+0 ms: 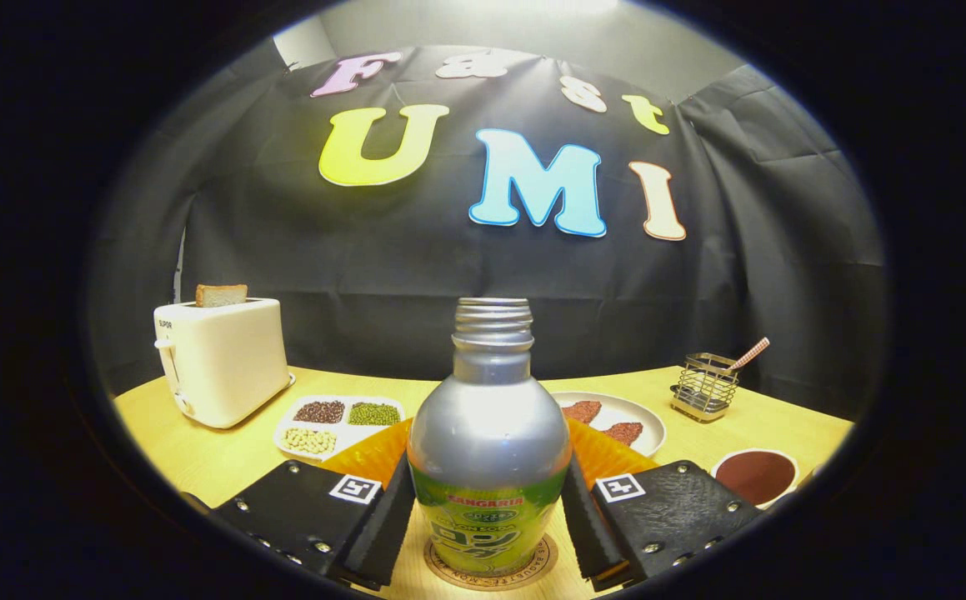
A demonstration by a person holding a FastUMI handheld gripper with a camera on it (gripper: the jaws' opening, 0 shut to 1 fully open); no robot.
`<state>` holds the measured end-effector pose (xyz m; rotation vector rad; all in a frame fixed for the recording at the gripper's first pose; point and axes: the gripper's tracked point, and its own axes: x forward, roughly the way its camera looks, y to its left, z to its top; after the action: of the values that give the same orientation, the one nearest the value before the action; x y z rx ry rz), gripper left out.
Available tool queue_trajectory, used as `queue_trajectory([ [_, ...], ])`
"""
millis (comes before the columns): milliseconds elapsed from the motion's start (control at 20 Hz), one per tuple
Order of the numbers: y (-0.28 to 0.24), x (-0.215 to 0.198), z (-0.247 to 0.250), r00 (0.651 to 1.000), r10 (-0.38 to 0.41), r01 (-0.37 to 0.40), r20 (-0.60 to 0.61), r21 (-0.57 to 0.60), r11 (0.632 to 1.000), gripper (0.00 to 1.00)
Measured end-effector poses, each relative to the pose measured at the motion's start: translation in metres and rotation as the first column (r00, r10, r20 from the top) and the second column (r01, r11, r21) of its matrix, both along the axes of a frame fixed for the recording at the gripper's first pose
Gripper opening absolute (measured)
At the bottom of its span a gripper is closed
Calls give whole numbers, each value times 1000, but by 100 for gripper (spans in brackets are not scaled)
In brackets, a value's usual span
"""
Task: Take the bottle from table, then pour the juice into the cup, finally place the bottle on the coaster
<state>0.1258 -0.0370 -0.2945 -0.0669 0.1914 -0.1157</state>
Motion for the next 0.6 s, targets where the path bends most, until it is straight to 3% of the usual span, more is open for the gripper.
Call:
queue_trajectory([
  [200,4,-6,18,999,35,-36,27,26,999,86],
  [400,6,-20,90,983,90,-98,161,46,994,98],
  [600,15,-36,160,975,173,-177,142,19,984,98],
])
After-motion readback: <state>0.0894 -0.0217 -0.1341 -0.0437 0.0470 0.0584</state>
